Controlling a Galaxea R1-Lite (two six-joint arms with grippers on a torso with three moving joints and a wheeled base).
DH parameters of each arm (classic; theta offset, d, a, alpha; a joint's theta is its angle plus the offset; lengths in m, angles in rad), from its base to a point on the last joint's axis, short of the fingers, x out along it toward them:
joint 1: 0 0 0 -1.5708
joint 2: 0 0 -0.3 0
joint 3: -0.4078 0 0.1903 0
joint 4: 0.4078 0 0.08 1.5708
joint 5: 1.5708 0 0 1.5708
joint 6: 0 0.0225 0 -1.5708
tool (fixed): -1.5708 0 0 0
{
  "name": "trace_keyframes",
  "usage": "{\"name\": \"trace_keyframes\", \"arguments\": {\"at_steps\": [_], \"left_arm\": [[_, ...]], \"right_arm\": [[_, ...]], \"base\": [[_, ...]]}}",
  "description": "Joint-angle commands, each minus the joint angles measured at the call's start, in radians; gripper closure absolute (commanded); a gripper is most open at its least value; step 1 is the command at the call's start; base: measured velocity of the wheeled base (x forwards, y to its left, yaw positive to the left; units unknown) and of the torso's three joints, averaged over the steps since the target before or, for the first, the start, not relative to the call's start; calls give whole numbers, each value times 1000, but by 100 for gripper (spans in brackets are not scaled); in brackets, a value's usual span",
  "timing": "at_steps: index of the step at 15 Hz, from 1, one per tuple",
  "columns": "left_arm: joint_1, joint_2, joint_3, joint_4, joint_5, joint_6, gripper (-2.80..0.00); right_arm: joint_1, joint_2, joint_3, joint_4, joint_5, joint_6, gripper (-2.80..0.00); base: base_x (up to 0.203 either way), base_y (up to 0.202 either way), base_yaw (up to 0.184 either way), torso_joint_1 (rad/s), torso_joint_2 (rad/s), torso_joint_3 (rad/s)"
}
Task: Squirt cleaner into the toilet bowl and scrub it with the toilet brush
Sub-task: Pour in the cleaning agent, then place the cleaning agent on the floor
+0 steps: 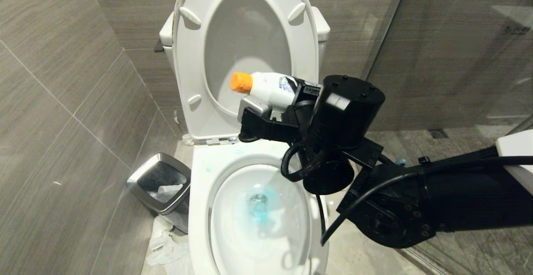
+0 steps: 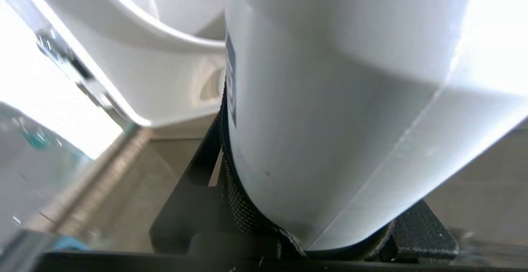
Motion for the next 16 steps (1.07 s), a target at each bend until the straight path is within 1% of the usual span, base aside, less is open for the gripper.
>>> {"name": "trace_keyframes", "arguments": {"at_steps": [1,3,4,5,7,8,9,10,12,13,14,16], "left_arm": [[0,1,0,0,0,0,0],[0,1,0,0,1,0,0],[0,1,0,0,2,0,0],[0,1,0,0,0,0,0],[0,1,0,0,0,0,0],[0,1,0,0,1,0,0],[0,1,0,0,0,0,0],[0,1,0,0,1,0,0],[0,1,0,0,0,0,0],[1,1,0,0,0,0,0],[1,1,0,0,0,0,0],[0,1,0,0,1,0,0]], "right_arm": [[0,-11,-39,39,14,70,0],[-1,-44,-99,204,81,189,0],[-2,-60,-143,303,136,265,0],[-2,-70,-193,382,167,336,0],[-4,-84,-282,544,187,468,0],[-5,-97,-327,648,192,543,0],[-6,-113,-374,764,203,630,0],[-6,-130,-419,873,227,738,0],[-6,-174,-489,1071,294,977,0],[-7,-200,-501,1129,310,1062,0],[-18,-225,-500,1151,318,1126,0],[-59,-252,-494,1157,320,1226,0]], "base": [[0,0,0,0,0,0],[0,0,0,0,0,0],[0,0,0,0,0,0],[0,0,0,0,0,0],[0,0,0,0,0,0],[0,0,0,0,0,0],[0,0,0,0,0,0],[0,0,0,0,0,0],[0,0,0,0,0,0],[0,0,0,0,0,0],[0,0,0,0,0,0],[0,0,0,0,0,0]]}}
